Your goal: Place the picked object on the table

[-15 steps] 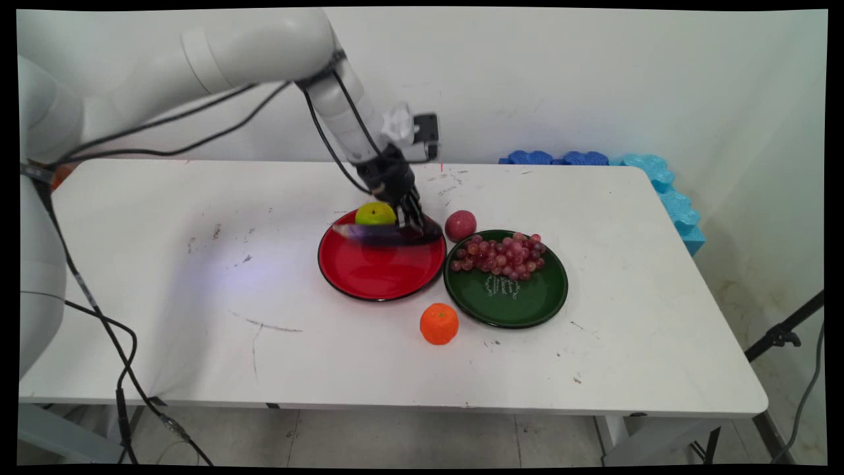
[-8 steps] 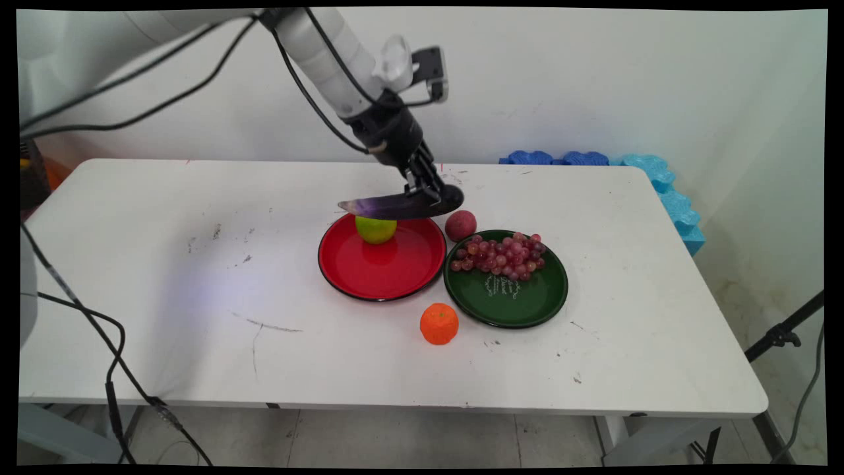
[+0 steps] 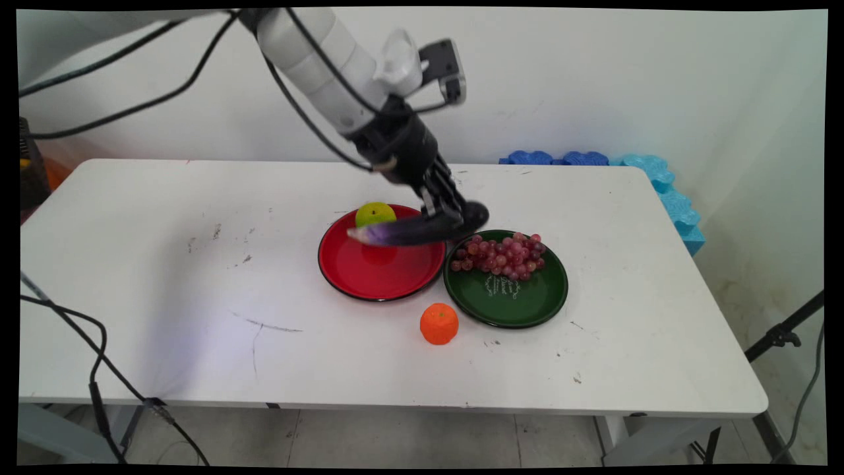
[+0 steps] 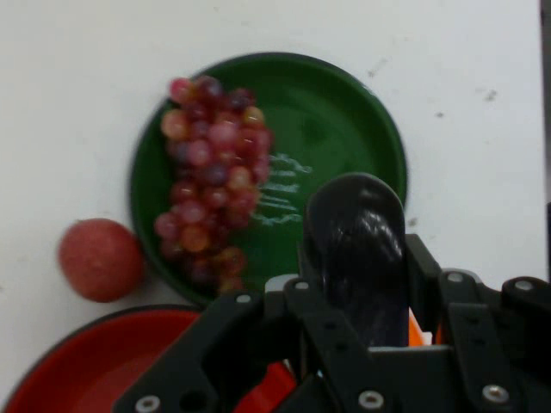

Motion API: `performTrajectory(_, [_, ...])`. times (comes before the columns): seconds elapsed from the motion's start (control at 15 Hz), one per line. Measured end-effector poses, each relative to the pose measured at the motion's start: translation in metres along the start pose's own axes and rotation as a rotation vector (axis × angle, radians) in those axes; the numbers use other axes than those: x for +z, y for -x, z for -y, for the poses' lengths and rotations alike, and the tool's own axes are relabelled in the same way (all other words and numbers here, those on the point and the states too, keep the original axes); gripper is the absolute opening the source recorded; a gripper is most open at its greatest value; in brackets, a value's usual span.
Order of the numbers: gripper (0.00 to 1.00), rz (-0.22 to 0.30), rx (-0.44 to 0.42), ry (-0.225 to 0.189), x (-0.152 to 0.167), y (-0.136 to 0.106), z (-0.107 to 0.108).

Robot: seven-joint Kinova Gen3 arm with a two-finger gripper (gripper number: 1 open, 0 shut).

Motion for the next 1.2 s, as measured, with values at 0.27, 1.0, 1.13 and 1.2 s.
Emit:
performTrajectory(0.27, [0.0, 0.005, -0.013, 0.023, 0.029, 0.015, -0.034])
performTrajectory(1.0, [0.0, 0.014, -0.054, 0.075, 0.111, 0.065, -0.091])
performTrajectory(1.13, [0.0, 0.013, -0.054, 0.08, 0.118, 0.07, -0.095])
performTrajectory(1.2, [0.0, 0.013, -0.052, 0.082, 0.123, 0.074, -0.097])
